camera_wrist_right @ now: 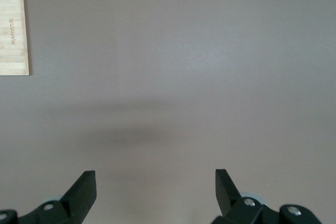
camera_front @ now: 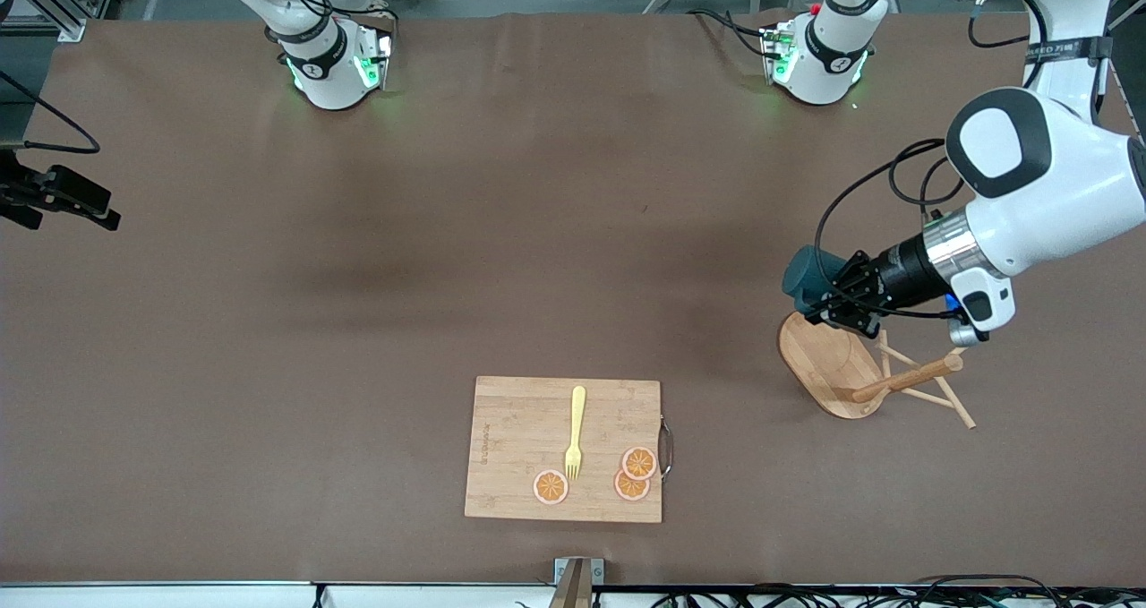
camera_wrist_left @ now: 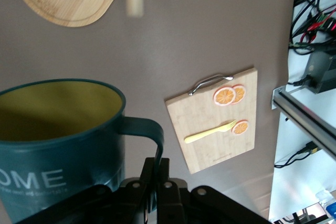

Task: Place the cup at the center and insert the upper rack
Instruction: 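Lower the mug handle onto a rack peg with the left gripper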

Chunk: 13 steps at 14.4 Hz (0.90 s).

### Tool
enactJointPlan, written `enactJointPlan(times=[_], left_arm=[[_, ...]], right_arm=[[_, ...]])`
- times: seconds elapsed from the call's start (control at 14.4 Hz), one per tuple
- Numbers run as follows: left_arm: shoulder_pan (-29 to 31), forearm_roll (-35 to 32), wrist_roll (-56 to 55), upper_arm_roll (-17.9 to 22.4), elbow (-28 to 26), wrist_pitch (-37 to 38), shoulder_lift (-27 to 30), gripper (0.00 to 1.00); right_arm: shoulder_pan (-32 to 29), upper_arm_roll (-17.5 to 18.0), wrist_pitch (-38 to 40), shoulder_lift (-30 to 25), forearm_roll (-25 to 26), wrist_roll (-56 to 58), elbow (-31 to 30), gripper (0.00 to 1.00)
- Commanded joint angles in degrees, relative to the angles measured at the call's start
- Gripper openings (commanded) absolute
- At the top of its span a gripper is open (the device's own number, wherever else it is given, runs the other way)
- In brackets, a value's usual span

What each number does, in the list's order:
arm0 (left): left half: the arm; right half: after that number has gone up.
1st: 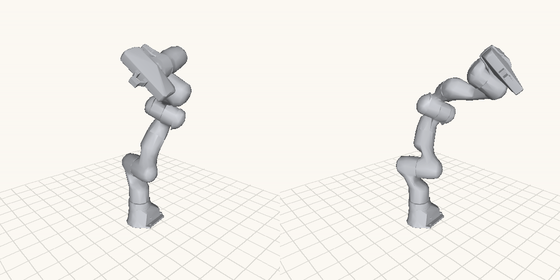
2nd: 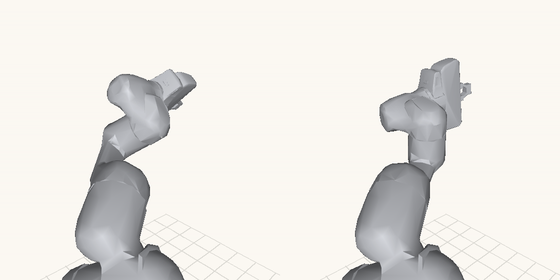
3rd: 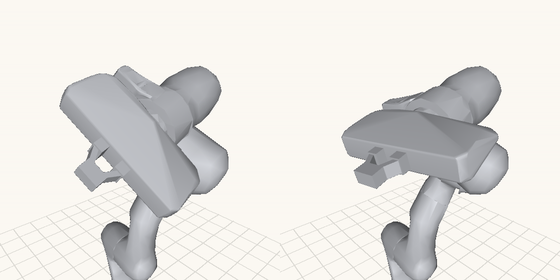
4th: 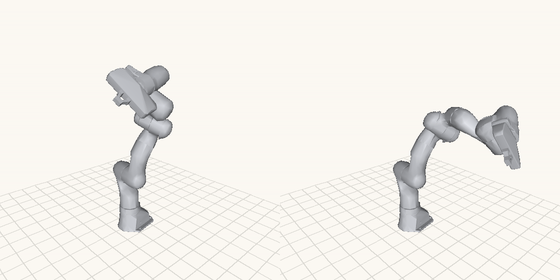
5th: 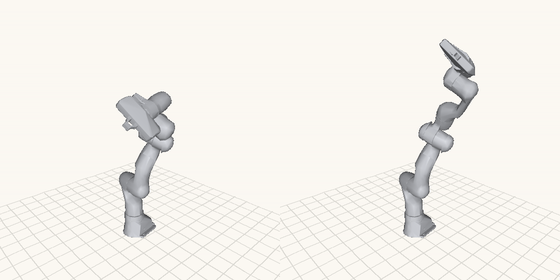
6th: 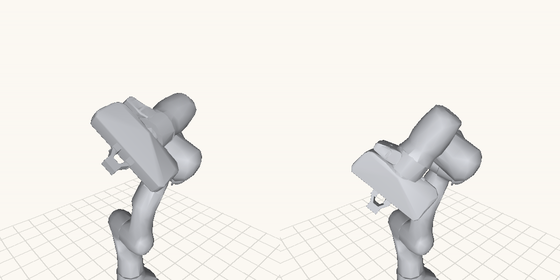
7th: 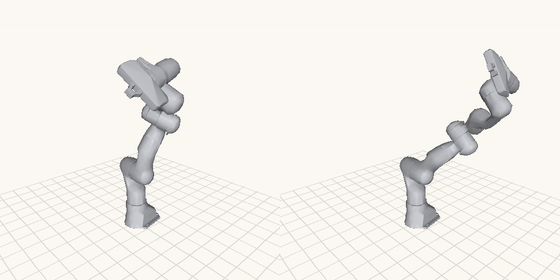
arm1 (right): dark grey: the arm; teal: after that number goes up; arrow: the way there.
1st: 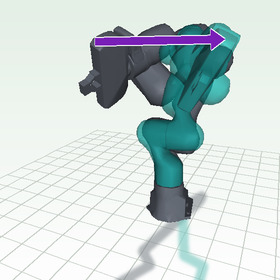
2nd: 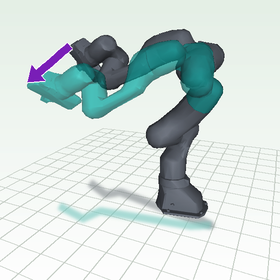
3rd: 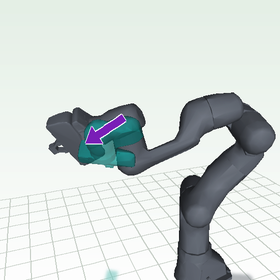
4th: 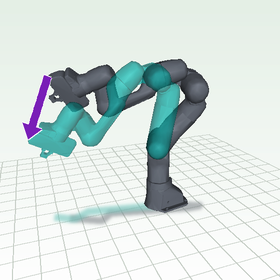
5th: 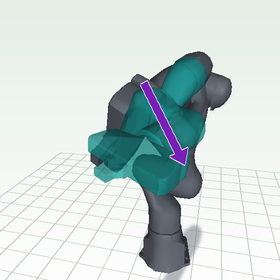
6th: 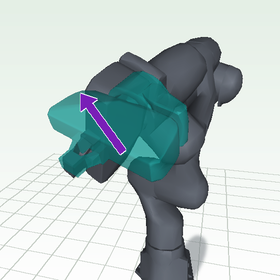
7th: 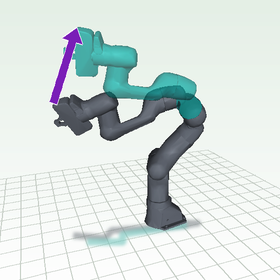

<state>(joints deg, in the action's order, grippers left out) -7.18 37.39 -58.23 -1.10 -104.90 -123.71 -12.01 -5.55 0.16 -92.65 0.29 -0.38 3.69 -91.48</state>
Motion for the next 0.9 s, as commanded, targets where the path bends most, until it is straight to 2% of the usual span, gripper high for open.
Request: enactJointPlan(times=[0.0, 0.84], left_arm=[[0.49, 0.93, 0.93, -0.04, 4.17, 0.76, -2.75, 0.01], [3.75, 1.11, 5.58, -0.04, 8.39, 0.76, -6.8, 0.01]], right_arm=[[0.1, -0.07, -0.07, -1.43, 0.56, -0.43, -1.51, 1.0], [0.45, 0.02, -0.07, -1.43, 0.56, -0.43, -1.42, 1.0]])
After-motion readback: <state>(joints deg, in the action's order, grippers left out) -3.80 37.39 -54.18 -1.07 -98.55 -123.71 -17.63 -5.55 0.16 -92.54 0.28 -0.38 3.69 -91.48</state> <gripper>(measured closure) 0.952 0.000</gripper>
